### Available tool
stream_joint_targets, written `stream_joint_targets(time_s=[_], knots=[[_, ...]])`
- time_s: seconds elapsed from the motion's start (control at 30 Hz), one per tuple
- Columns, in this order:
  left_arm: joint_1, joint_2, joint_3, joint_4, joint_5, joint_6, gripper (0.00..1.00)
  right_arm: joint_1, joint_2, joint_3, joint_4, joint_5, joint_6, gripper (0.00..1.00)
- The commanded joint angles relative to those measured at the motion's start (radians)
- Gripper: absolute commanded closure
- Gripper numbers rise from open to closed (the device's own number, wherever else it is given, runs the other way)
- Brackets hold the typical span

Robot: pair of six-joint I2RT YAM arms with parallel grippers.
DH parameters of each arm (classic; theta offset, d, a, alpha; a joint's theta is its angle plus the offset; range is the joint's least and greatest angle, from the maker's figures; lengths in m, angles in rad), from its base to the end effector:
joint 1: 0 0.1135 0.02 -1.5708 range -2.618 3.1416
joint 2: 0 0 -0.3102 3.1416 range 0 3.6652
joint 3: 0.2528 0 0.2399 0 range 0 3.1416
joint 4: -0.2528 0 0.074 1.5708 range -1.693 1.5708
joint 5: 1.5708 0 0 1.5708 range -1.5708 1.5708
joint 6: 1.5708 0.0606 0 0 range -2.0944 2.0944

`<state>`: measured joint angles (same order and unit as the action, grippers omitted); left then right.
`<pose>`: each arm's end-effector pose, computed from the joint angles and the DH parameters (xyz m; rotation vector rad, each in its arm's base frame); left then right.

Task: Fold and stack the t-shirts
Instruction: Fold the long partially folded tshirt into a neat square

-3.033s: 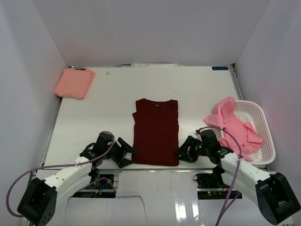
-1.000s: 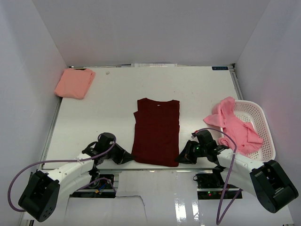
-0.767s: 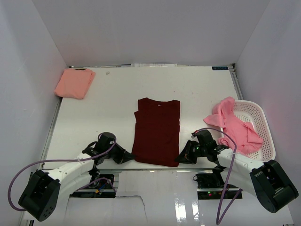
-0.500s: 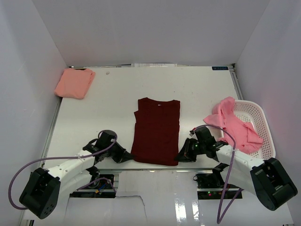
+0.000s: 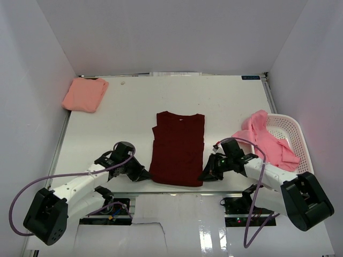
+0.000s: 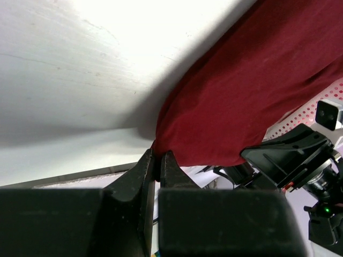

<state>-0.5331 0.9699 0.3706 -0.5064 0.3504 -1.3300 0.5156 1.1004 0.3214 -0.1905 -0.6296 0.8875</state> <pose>0.1005 -0.0835 0.1709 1.0511 -2.8221 0.8896 0.1185 0.1082 0.1681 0.2407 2.8140 1.2612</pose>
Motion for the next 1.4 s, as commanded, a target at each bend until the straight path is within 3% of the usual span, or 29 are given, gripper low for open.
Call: stream_joint_targets(time_s=[0.0,0.23,0.57,1.03,1.17,1.37], knots=[[0.002,-0.033,-0.013,-0.029,0.001,-0.018,1.0,-0.043,0.05,0.047,-0.029,-0.045,-0.079,0.89],[0.002,-0.008,-0.048,0.038,-0.017,-0.038,1.0,-0.069,0.214,0.139,-0.029,-0.006,-0.157,0.89],[0.002,0.184,-0.013,0.181,-0.019,-0.011,1.0,-0.069,0.351,0.228,-0.017,0.004,-0.202,0.89],[0.001,0.125,-0.002,0.092,0.082,0.018,1.0,-0.04,0.142,0.09,-0.07,-0.024,-0.13,0.86],[0.001,0.098,0.051,0.042,0.049,0.034,1.0,-0.038,0.121,0.105,-0.11,-0.007,-0.14,0.92],[0.002,0.104,0.142,-0.02,0.033,0.052,1.0,-0.04,0.098,0.195,-0.191,0.014,-0.157,0.92]])
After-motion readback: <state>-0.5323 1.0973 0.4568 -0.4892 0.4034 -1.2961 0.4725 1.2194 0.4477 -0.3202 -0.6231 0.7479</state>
